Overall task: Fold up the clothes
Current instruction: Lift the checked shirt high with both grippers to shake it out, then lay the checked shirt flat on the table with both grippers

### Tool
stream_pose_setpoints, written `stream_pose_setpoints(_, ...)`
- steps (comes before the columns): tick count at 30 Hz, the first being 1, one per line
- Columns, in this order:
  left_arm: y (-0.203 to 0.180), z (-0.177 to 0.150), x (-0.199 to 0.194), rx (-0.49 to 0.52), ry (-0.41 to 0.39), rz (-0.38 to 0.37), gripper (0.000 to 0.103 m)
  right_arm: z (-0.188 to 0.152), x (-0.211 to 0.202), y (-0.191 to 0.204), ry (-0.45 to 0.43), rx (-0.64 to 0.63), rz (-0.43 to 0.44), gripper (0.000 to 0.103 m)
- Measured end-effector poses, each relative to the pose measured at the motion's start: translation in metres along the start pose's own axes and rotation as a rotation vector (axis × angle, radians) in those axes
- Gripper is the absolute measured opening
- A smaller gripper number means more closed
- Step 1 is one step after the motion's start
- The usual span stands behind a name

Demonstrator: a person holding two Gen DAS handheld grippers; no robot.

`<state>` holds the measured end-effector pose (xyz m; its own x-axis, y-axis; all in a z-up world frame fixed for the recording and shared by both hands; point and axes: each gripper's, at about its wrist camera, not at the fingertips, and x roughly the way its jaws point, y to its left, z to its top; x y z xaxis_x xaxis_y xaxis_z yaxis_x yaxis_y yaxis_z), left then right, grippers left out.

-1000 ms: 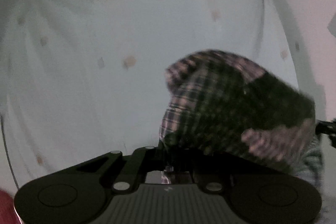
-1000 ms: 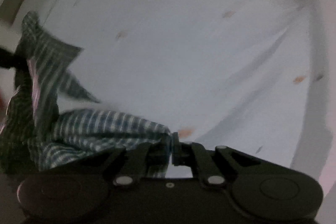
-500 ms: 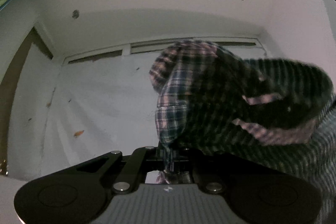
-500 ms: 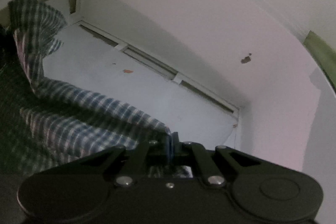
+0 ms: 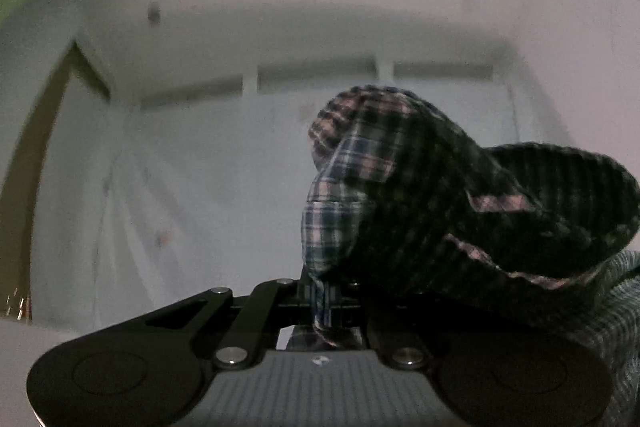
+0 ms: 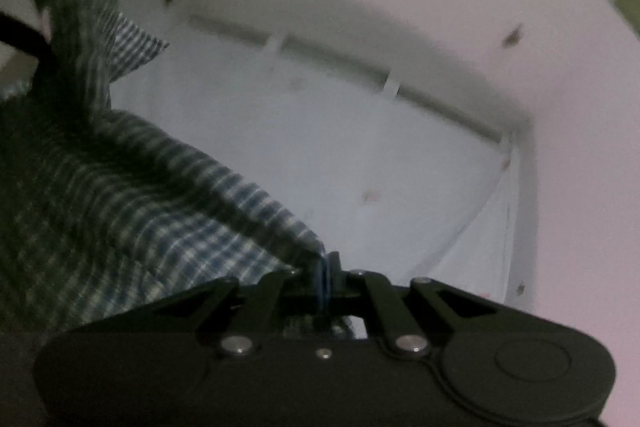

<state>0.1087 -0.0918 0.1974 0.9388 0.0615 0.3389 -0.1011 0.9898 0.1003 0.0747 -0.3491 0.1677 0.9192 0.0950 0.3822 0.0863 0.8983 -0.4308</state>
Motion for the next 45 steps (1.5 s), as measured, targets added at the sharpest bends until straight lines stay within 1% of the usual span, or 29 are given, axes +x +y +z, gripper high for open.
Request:
stream_pose_setpoints(4, -0.018, -0.06, 0.056, 0.069, 0.2, 0.007, 0.005, -0.05, 0.038, 0.027, 0.148, -0.055, 0.027, 0.002)
stream_pose_setpoints(7, -0.029, -0.113, 0.107, 0.103, 0.336, -0.008, 0.005, -0.094, 0.077, 0.048, 0.269, -0.053, 0.052, 0.002)
stream_pose_setpoints(9, -0.034, -0.149, 0.145, 0.092, 0.43, -0.038, 0.005, -0.128, 0.113, 0.061, 0.357, -0.007, 0.083, 0.002)
stream_pose_setpoints(10, -0.035, -0.167, 0.166, 0.069, 0.47, -0.06, 0.005, -0.141, 0.131, 0.064, 0.385, 0.028, 0.1, 0.002)
stream_pose_setpoints(12, -0.036, -0.203, 0.213, 0.0, 0.541, -0.096, 0.005, -0.178, 0.181, 0.072, 0.464, 0.086, 0.119, 0.002)
stream_pose_setpoints(13, -0.039, -0.225, 0.237, -0.016, 0.581, -0.099, 0.005, -0.197, 0.208, 0.076, 0.505, 0.108, 0.124, 0.002)
stream_pose_setpoints(14, -0.042, -0.249, 0.262, -0.024, 0.622, -0.096, 0.005, -0.218, 0.235, 0.082, 0.55, 0.13, 0.13, 0.002)
stream_pose_setpoints(15, -0.049, -0.28, 0.287, -0.011, 0.676, -0.089, 0.005, -0.244, 0.262, 0.089, 0.599, 0.151, 0.138, 0.002)
stream_pose_setpoints(17, -0.065, -0.346, 0.322, 0.056, 0.782, -0.092, 0.009, -0.293, 0.304, 0.106, 0.7, 0.168, 0.167, 0.002)
stream_pose_setpoints(18, -0.073, -0.382, 0.335, 0.091, 0.825, -0.098, 0.011, -0.326, 0.323, 0.12, 0.78, 0.161, 0.203, 0.003)
stream_pose_setpoints(19, -0.08, -0.417, 0.344, 0.12, 0.888, -0.115, 0.015, -0.357, 0.339, 0.134, 0.854, 0.154, 0.232, 0.005)
stream_pose_setpoints(20, -0.086, -0.452, 0.351, 0.147, 0.959, -0.136, 0.016, -0.384, 0.348, 0.148, 0.921, 0.15, 0.249, 0.008)
stream_pose_setpoints(21, -0.089, -0.482, 0.353, 0.16, 1.028, -0.147, 0.016, -0.411, 0.356, 0.162, 0.988, 0.145, 0.266, 0.015)
stream_pose_setpoints(22, -0.088, -0.5, 0.348, 0.155, 1.069, -0.155, 0.016, -0.437, 0.365, 0.177, 1.055, 0.14, 0.283, 0.022)
stream_pose_setpoints(23, -0.085, -0.513, 0.341, 0.146, 1.098, -0.163, 0.018, -0.455, 0.368, 0.187, 1.096, 0.131, 0.292, 0.024)
stream_pose_setpoints(24, -0.08, -0.518, 0.329, 0.126, 1.104, -0.171, 0.021, -0.454, 0.361, 0.191, 1.091, 0.117, 0.285, 0.03)
stream_pose_setpoints(25, -0.075, -0.519, 0.316, 0.103, 1.099, -0.179, 0.033, -0.454, 0.354, 0.194, 1.086, 0.103, 0.279, 0.043)
stream_pose_setpoints(26, -0.068, -0.518, 0.304, 0.083, 1.094, -0.183, 0.043, -0.452, 0.343, 0.195, 1.086, 0.093, 0.268, 0.049)
stream_pose_setpoints(27, -0.066, -0.513, 0.291, 0.074, 1.091, -0.187, 0.046, -0.446, 0.325, 0.19, 1.092, 0.091, 0.249, 0.053)
stream_pose_setpoints(29, -0.064, -0.503, 0.264, 0.064, 1.085, -0.195, 0.047, -0.435, 0.289, 0.18, 1.114, 0.097, 0.214, 0.053)
stream_pose_setpoints(33, -0.068, -0.474, 0.221, 0.016, 1.104, -0.266, 0.049, -0.431, 0.217, 0.155, 1.236, 0.199, 0.173, 0.053)
stream_pose_setpoints(34, -0.07, -0.466, 0.209, -0.004, 1.112, -0.291, 0.051, -0.43, 0.2, 0.149, 1.266, 0.224, 0.163, 0.053)
stream_pose_setpoints(35, -0.073, -0.461, 0.198, -0.02, 1.125, -0.307, 0.053, -0.429, 0.182, 0.142, 1.296, 0.25, 0.152, 0.053)
stream_pose_setpoints(38, -0.084, -0.446, 0.17, -0.059, 1.172, -0.344, 0.054, -0.427, 0.128, 0.124, 1.385, 0.328, 0.119, 0.054)
stream_pose_setpoints(40, -0.093, -0.435, 0.143, -0.077, 1.198, -0.34, 0.054, -0.425, 0.093, 0.111, 1.444, 0.38, 0.097, 0.058)
stream_pose_setpoints(42, -0.103, -0.424, 0.119, -0.078, 1.218, -0.323, 0.054, -0.423, 0.057, 0.098, 1.503, 0.434, 0.074, 0.059)
stream_pose_setpoints(43, -0.109, -0.417, 0.106, -0.066, 1.224, -0.308, 0.054, -0.425, 0.043, 0.095, 1.52, 0.467, 0.076, 0.059)
stream_pose_setpoints(44, -0.114, -0.409, 0.094, -0.051, 1.225, -0.289, 0.054, -0.432, 0.037, 0.098, 1.515, 0.512, 0.103, 0.058)
stream_pose_setpoints(45, -0.119, -0.4, 0.082, -0.036, 1.223, -0.268, 0.054, -0.437, 0.033, 0.1, 1.502, 0.545, 0.125, 0.061)
